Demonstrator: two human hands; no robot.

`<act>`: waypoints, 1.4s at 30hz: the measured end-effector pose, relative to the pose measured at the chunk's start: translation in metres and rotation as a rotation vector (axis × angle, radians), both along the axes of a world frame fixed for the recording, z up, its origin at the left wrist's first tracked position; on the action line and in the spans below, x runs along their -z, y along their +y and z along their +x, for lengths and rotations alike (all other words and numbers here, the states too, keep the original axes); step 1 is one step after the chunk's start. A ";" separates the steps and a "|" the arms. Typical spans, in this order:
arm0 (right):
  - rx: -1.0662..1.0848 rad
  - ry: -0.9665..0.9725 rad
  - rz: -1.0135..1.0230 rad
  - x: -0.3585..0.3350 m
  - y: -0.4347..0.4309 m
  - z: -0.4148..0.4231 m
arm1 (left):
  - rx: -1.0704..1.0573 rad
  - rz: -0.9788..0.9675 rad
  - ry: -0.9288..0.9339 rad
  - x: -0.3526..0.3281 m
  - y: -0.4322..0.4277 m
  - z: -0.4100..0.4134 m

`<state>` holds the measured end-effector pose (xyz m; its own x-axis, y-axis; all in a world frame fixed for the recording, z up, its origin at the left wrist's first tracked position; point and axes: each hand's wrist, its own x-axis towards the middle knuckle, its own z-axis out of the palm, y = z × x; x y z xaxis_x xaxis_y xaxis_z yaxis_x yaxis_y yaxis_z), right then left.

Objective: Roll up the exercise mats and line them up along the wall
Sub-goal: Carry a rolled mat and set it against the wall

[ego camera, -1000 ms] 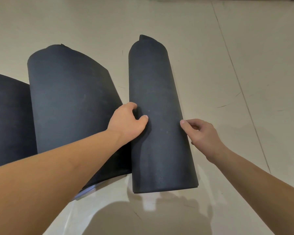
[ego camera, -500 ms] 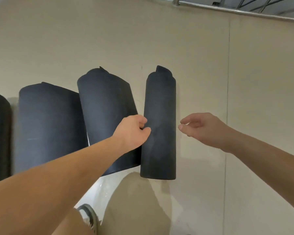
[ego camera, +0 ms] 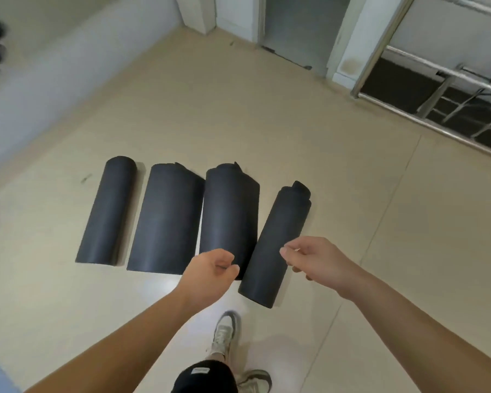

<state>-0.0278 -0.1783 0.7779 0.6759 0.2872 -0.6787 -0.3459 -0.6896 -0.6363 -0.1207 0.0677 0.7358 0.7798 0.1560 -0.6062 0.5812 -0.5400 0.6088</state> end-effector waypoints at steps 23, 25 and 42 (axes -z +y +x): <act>-0.218 -0.139 -0.023 -0.044 -0.213 0.326 | -0.258 -0.027 0.034 -0.027 -0.214 0.277; -0.228 -0.146 -0.021 -0.050 -0.229 0.365 | -0.309 -0.022 0.034 -0.034 -0.229 0.291; -0.494 -0.083 0.092 -0.080 -0.053 0.682 | -0.715 -0.012 -0.030 -0.048 -0.147 0.541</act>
